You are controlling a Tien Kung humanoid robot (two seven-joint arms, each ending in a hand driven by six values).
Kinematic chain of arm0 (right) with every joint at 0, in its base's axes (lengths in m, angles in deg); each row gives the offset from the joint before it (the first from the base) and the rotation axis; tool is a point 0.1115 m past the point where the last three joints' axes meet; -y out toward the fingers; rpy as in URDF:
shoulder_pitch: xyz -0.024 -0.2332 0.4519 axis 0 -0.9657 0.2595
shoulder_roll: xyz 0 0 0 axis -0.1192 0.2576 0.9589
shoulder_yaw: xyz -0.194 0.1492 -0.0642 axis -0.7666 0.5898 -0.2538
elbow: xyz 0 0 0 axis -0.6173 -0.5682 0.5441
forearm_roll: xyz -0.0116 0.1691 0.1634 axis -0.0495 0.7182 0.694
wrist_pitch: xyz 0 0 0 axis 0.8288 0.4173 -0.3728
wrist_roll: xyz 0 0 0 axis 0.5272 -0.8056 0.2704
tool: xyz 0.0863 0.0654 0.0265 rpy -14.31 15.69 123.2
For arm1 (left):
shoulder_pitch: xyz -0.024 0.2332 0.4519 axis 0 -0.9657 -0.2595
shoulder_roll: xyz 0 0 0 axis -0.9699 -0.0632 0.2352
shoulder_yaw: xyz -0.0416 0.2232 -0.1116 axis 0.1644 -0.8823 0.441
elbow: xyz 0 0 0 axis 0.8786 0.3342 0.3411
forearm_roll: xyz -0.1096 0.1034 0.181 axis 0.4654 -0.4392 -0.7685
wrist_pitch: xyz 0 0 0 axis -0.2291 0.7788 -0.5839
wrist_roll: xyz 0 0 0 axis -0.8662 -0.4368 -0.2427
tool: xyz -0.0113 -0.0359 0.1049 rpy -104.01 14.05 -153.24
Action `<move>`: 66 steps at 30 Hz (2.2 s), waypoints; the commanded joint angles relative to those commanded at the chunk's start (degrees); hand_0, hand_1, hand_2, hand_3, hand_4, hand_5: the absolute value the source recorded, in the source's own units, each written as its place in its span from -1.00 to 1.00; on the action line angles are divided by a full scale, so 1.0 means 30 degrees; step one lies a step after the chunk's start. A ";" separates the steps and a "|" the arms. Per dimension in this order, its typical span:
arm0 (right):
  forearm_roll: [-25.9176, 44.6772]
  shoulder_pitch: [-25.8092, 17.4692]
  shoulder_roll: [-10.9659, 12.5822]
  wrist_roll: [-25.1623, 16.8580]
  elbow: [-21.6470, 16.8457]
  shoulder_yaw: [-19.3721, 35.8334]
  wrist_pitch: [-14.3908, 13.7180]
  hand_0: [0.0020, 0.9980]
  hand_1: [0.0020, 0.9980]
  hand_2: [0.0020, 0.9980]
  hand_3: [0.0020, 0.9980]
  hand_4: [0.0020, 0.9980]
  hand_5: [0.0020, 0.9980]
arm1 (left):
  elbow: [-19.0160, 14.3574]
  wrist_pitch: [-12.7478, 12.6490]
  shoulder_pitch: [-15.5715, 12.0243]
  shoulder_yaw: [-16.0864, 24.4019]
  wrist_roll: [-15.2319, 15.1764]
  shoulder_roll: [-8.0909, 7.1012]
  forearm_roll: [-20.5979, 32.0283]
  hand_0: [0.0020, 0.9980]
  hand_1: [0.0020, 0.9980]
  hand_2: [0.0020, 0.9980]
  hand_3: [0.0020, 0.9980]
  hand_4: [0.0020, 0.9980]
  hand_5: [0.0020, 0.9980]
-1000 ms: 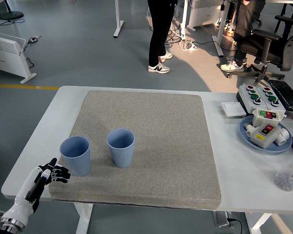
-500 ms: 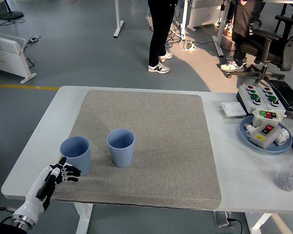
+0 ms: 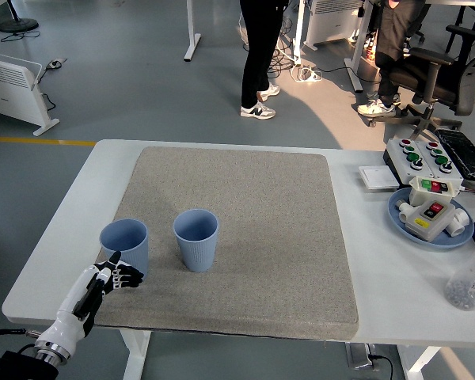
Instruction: Push cup pick cup insert cup
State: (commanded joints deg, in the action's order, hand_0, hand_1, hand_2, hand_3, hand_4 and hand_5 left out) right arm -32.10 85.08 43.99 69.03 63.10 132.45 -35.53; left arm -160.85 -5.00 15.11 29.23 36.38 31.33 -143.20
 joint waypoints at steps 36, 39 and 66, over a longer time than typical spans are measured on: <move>0.0264 -0.0109 -0.0079 0.0055 0.0000 -0.0197 -0.0060 0.06 0.09 0.24 0.32 -0.51 0.60 | 0.1859 -0.0552 0.1512 -0.1383 -0.0578 -0.0247 -0.0173 0.29 0.11 0.02 -0.07 0.32 1.00; 0.0253 -0.0083 -0.0087 0.0057 0.0000 -0.0164 -0.0067 0.06 0.09 0.24 0.32 -0.52 0.60 | 0.2143 -0.0602 0.1730 -0.1461 -0.0637 -0.0211 -0.0101 0.31 0.11 0.02 -0.07 0.32 1.00; 0.0339 0.0014 -0.0124 0.0058 0.0000 -0.0252 -0.0090 0.06 0.09 0.23 0.31 -0.53 0.60 | 0.5003 -0.0915 0.5126 -0.3025 -0.1282 0.0045 0.1089 0.33 0.10 0.00 -0.08 0.31 1.00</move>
State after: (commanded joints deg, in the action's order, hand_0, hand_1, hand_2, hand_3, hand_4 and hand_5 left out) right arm -31.08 85.12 43.62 69.20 63.10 131.69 -35.80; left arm -145.85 -7.75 30.49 20.15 32.53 31.47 -139.93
